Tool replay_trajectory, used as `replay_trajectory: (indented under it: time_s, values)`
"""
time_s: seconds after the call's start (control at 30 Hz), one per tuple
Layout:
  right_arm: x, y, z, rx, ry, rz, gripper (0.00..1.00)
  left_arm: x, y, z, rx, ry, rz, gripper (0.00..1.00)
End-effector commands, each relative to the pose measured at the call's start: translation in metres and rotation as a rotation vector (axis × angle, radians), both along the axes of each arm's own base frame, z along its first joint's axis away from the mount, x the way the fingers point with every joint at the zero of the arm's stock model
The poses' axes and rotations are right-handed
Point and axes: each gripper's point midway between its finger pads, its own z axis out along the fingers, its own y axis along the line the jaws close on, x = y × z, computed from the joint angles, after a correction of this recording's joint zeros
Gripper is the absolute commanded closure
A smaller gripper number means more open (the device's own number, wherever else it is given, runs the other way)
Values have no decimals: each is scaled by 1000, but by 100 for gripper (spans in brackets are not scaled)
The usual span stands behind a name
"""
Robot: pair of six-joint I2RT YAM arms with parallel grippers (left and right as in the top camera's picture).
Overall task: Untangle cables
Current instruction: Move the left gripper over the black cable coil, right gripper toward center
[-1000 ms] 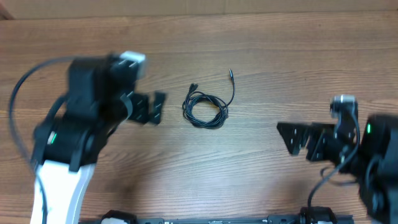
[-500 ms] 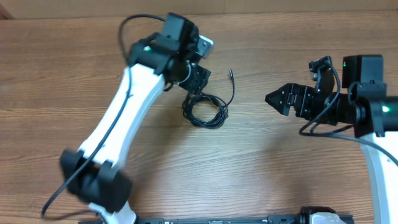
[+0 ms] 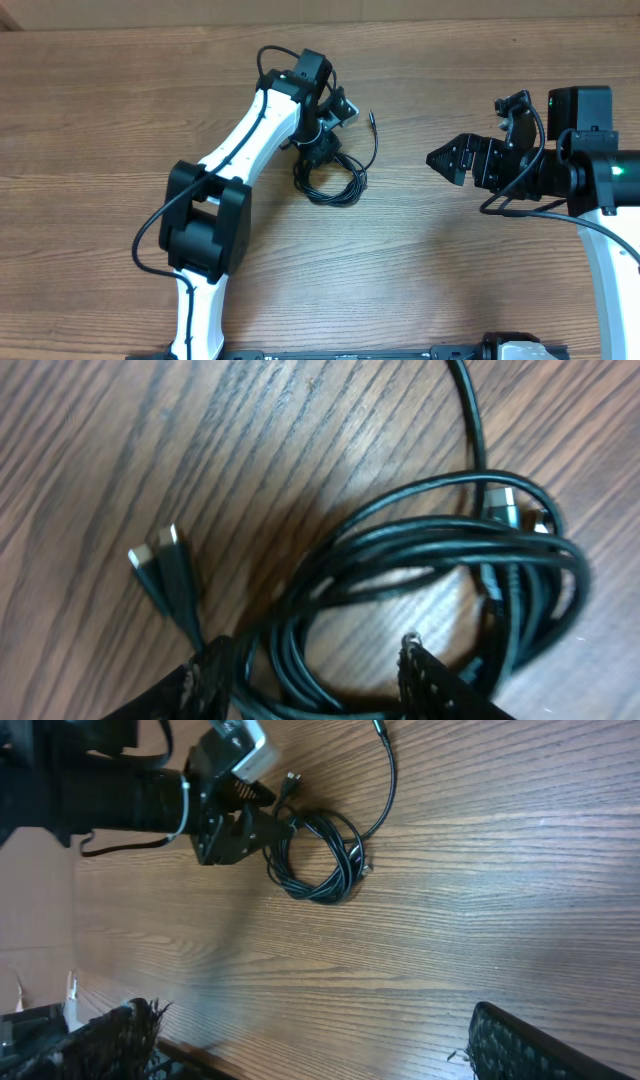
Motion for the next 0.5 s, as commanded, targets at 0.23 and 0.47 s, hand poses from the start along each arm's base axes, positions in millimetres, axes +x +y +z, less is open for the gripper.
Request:
replay_trajectory:
  time_s: [0.23, 0.47]
  values:
    - [4, -7, 8, -38, -43, -15, 1, 4, -12, -33, -19, 25, -80, 56]
    - [9, -9, 8, -53, -60, -24, 0, 8, -11, -38, -5, 14, -77, 69]
